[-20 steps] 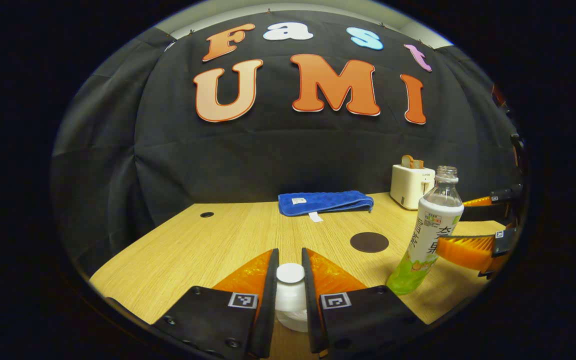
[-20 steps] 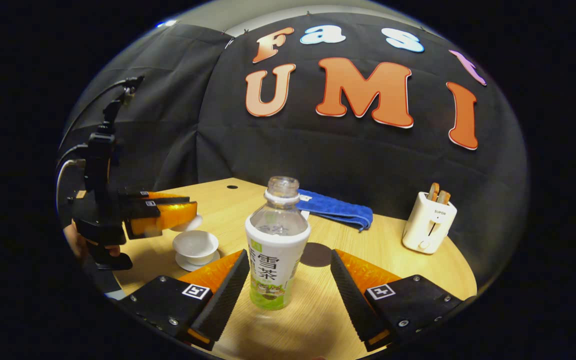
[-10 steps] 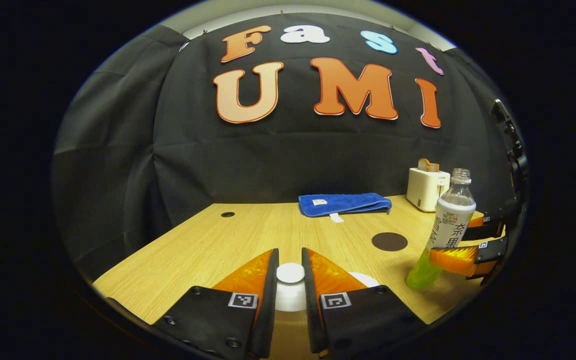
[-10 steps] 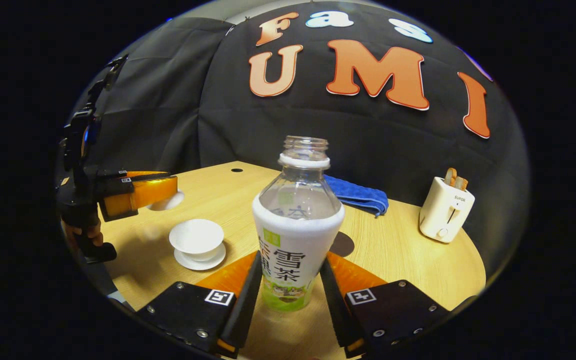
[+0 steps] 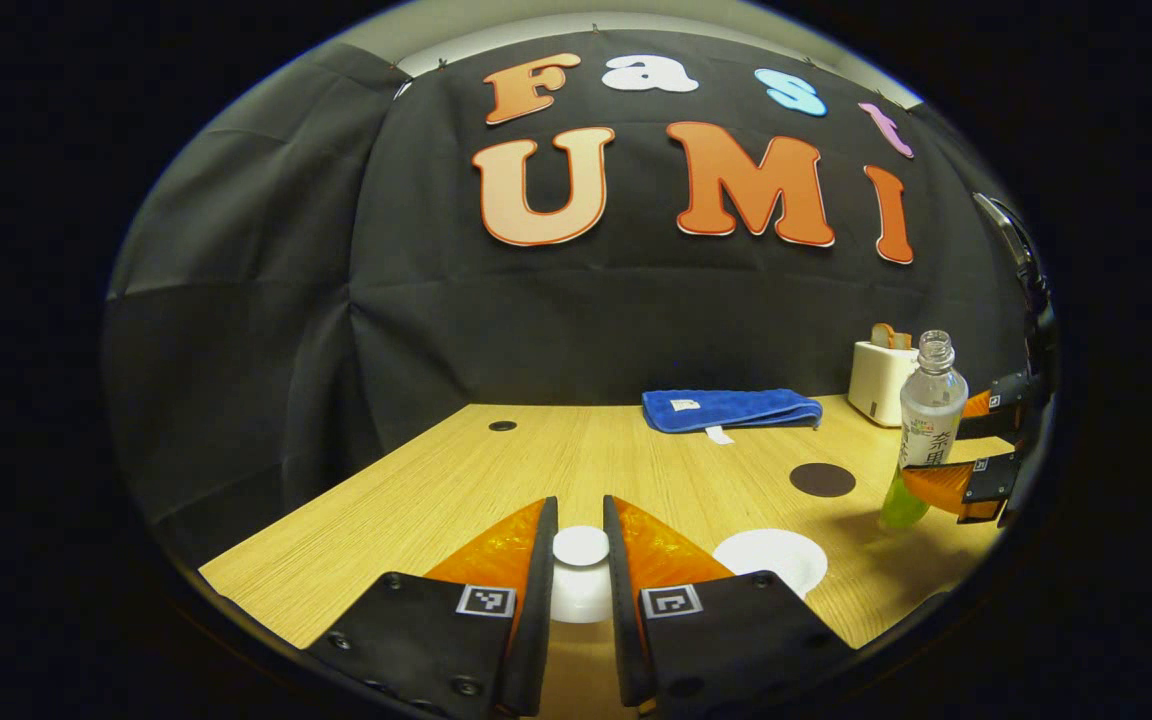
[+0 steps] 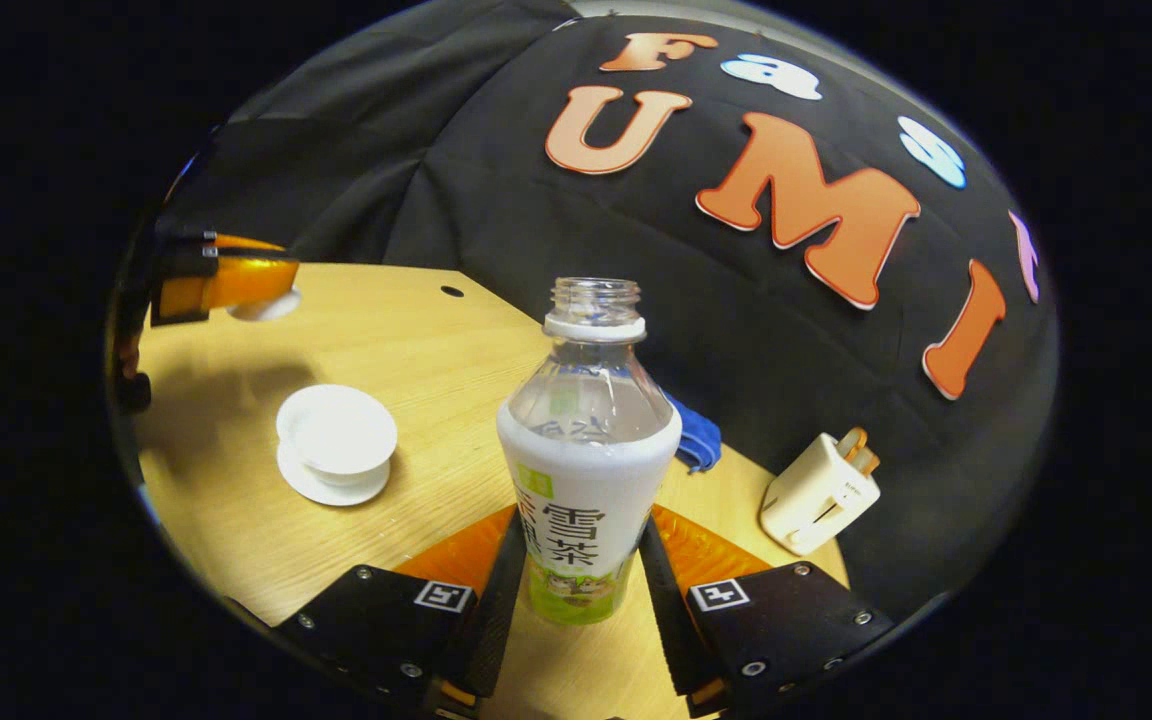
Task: Open the teacup lid with one hand, grasp the water bottle and pour water into the teacup with the other hand; after pouring, place the water bottle on the coaster and then close the teacup lid.
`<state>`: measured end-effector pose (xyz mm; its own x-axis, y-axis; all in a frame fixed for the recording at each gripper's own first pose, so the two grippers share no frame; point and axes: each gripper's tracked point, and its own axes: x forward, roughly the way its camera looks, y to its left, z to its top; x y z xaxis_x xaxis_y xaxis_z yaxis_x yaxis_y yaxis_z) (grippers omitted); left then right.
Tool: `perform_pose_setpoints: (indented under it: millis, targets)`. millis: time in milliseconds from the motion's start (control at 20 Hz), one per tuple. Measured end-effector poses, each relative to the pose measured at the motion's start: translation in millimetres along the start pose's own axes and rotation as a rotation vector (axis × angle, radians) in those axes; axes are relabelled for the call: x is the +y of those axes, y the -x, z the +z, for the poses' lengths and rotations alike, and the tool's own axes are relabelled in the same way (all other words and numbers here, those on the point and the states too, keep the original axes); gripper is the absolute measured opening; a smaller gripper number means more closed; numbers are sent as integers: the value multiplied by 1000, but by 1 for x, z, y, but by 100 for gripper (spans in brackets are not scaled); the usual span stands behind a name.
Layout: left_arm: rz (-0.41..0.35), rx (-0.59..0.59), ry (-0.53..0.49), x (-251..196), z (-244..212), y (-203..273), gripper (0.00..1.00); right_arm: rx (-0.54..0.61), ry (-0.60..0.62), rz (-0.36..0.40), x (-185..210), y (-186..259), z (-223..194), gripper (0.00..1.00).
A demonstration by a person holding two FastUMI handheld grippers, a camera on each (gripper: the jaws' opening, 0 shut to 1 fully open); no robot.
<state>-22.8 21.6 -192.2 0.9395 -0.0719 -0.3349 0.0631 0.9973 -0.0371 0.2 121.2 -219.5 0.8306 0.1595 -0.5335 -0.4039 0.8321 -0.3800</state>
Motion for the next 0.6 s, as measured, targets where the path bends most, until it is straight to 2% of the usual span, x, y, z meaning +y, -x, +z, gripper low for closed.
perform_pose_setpoints:
  millis: [100, 150, 250, 400, 600]
  targets:
    - [23, 5, 0, 12, -6, 1, 31, 0, 79, -34, -3, -5, 5, 64]
    - [28, 8, 0, 16, -8, 2, 31, -4, 116, -51, -4, -8, 8, 67]
    - [39, 17, -4, 23, -14, 3, 32, -6, 207, -91, -4, -11, 11, 64]
    - [47, 23, -7, 33, -19, 6, 31, -9, 399, -163, -7, -10, 14, 63]
    - [49, 25, -1, 39, -25, 6, 32, -32, 621, -197, 6, -17, 17, 63]
